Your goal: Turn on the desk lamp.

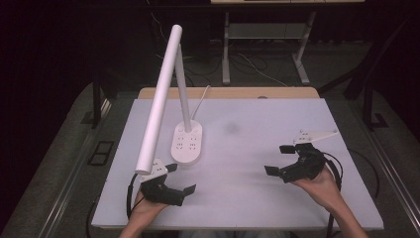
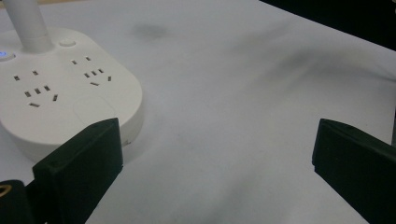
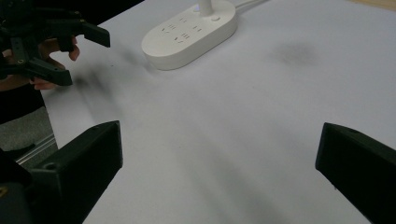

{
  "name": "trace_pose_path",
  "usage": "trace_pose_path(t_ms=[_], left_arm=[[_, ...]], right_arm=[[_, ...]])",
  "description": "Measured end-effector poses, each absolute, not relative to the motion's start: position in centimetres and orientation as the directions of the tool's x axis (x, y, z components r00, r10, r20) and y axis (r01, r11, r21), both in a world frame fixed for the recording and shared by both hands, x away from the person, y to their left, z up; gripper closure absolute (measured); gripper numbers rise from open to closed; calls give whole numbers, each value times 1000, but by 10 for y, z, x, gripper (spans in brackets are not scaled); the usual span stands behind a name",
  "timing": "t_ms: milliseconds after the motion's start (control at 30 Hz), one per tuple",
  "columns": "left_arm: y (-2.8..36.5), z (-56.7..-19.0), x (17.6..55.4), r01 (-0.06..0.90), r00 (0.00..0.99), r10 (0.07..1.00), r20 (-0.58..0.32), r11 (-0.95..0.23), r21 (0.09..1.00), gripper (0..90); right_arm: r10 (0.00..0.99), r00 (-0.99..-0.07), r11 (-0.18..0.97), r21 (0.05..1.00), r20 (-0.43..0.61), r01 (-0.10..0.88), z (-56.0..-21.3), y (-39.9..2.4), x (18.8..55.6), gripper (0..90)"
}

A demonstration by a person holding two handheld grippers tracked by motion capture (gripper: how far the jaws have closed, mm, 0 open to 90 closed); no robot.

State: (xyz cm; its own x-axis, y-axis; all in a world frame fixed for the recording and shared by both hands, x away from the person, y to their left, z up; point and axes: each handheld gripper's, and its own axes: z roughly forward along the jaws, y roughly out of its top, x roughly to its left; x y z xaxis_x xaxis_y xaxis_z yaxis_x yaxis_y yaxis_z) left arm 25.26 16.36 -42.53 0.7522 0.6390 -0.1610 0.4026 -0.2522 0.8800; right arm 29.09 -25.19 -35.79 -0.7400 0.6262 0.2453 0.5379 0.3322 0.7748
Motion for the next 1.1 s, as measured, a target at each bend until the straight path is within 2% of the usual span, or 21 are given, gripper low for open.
trace_pose_path(t_ms=[1100], left_arm=[[164,-426,253,397,753,641,-150,-260,880,7]], right_arm=[[572,-789,408,756,226,512,-348,-205,342,4]])
